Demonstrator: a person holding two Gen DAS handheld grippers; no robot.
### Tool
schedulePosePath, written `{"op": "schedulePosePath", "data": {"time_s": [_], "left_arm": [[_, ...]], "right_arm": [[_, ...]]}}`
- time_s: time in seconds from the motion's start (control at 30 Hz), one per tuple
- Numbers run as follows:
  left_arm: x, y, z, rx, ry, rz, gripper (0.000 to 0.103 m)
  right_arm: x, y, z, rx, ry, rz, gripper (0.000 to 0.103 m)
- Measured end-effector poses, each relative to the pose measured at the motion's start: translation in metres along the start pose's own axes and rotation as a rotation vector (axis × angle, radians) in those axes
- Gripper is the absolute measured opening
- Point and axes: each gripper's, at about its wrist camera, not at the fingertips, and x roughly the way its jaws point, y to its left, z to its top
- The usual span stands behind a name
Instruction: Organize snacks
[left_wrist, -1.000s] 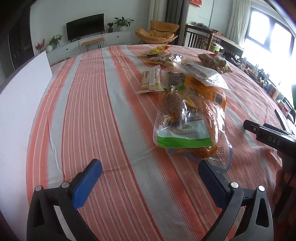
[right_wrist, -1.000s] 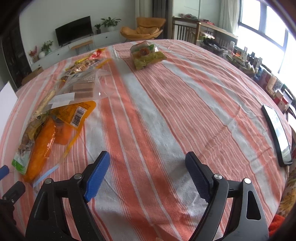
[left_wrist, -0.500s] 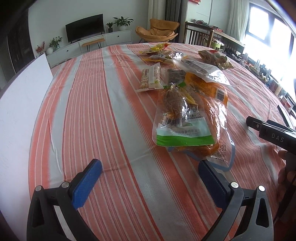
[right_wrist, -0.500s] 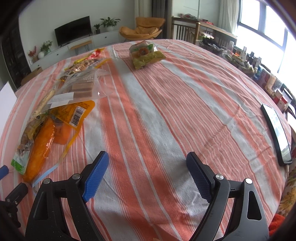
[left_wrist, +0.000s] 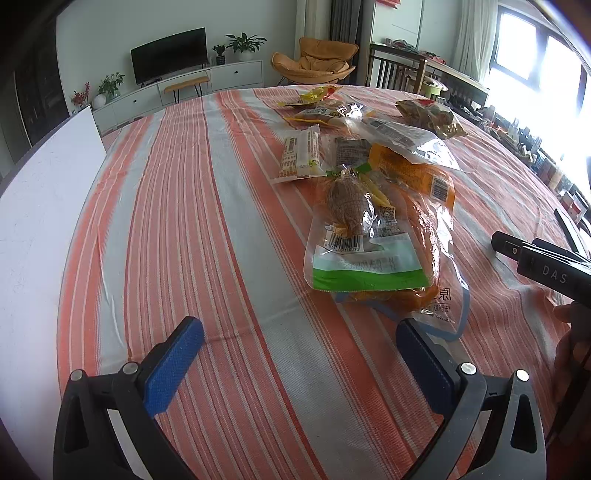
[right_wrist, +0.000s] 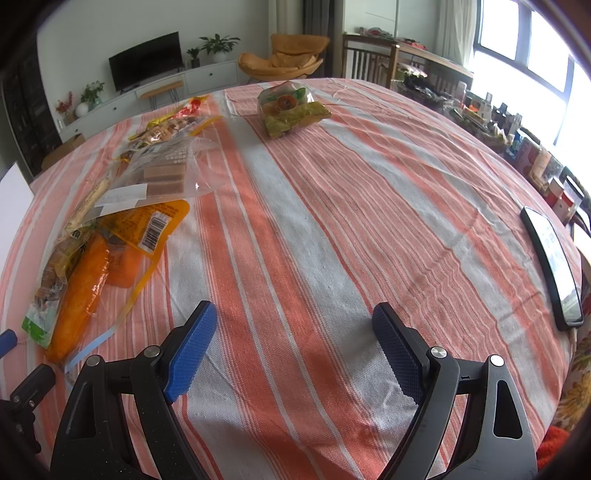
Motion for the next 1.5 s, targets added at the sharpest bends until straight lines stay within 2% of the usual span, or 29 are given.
{"op": "schedulePosePath", "data": {"time_s": [0.27,0.43,0.53,0.6,0.7,0.8,0.87,0.93,0.97,1.0,1.07,1.17,1.4,1.5], "left_arm": [[0.000,-0.002,0.000,0.007,0.002,0.016,0.103],[-0.006,0.009,-0.001,-0.049,-0.022,-0.062,0.103],[-0.012,0.014,0.003,-0.090,-0.002,-0.131,0.103],[-0.019,0.010,0.013,-0.080,-0.018,-0.164,0.103],[-0.026,-0.004,0.038,-0.021,-0.049,-0.176,0.103],[-0.011,-0.018,0.069,0.029,0.003,-0.159,0.102],[0.004,-0.018,0.082,0.020,0.021,-0.147,0.094],[0.025,-0.016,0.092,-0.018,0.069,-0.124,0.074],[0.033,-0.017,0.093,-0.031,0.090,-0.135,0.072],[0.041,-0.017,0.093,-0.044,0.109,-0.160,0.064],[0.042,-0.015,0.090,-0.060,0.083,-0.178,0.061],[0.034,-0.009,0.079,-0.080,0.070,-0.155,0.059],[-0.011,0.035,0.019,-0.161,0.064,-0.007,0.060],[-0.012,0.049,0.006,-0.188,0.064,0.014,0.063]], "right_arm": [[0.000,0.000,0.000,0.000,0.000,0.000,0.088],[0.000,0.000,0.000,0.000,-0.001,0.001,0.088],[0.000,0.000,0.000,0.000,-0.001,0.000,0.088],[0.000,0.000,0.000,0.000,-0.001,0.000,0.088],[0.000,-0.001,0.000,0.000,-0.001,0.000,0.088],[0.000,-0.001,0.000,0.000,-0.001,0.000,0.088],[0.000,-0.001,0.000,-0.001,-0.001,0.000,0.088],[0.000,-0.001,0.000,-0.001,-0.001,0.000,0.088],[0.000,-0.001,0.000,-0.001,-0.001,0.000,0.088],[0.000,-0.001,0.000,0.000,-0.001,0.001,0.088],[0.000,-0.001,0.000,-0.001,-0.001,0.000,0.088],[0.001,-0.001,0.000,-0.001,-0.001,0.000,0.088],[0.001,-0.001,0.000,-0.001,-0.001,0.000,0.088],[0.001,-0.001,0.000,-0.001,-0.001,0.000,0.088]]}}
